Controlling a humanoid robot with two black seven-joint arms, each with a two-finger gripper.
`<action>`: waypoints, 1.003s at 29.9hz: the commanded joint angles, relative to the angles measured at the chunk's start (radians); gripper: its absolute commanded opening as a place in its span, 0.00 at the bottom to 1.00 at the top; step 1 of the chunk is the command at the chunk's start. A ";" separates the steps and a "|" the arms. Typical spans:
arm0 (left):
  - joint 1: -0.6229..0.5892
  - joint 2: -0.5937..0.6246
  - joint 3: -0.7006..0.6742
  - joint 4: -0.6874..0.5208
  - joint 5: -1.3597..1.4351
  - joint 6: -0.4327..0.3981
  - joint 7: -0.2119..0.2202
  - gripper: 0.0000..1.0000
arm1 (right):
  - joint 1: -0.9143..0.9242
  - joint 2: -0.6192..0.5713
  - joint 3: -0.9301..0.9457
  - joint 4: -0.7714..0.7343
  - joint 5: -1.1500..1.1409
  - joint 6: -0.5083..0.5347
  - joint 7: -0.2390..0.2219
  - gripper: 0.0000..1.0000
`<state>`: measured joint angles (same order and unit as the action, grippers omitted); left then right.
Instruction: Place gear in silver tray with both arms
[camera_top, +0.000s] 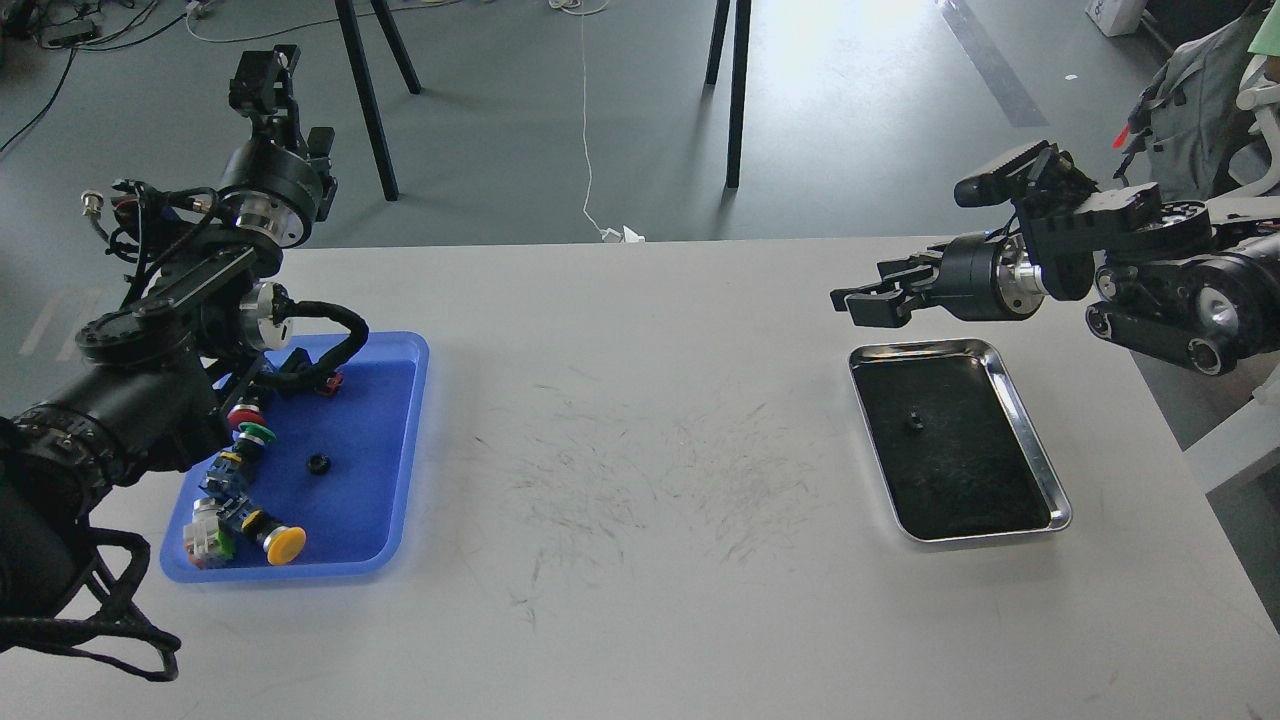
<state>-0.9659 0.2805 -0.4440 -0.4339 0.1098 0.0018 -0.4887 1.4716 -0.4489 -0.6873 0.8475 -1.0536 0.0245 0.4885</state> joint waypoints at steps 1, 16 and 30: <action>0.022 -0.021 -0.025 -0.014 -0.039 -0.005 0.000 0.93 | -0.001 -0.001 0.052 -0.002 0.056 0.000 0.000 0.80; 0.030 0.089 0.227 -0.182 0.017 -0.041 0.000 0.94 | -0.004 -0.011 0.143 -0.005 0.182 -0.008 0.000 0.81; -0.044 0.151 0.413 -0.144 0.088 0.298 0.000 0.98 | -0.025 -0.007 0.212 -0.016 0.217 -0.008 0.000 0.82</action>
<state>-1.0217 0.4332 -0.0192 -0.5802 0.1921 0.1640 -0.4887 1.4477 -0.4549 -0.5080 0.8319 -0.8657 0.0110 0.4888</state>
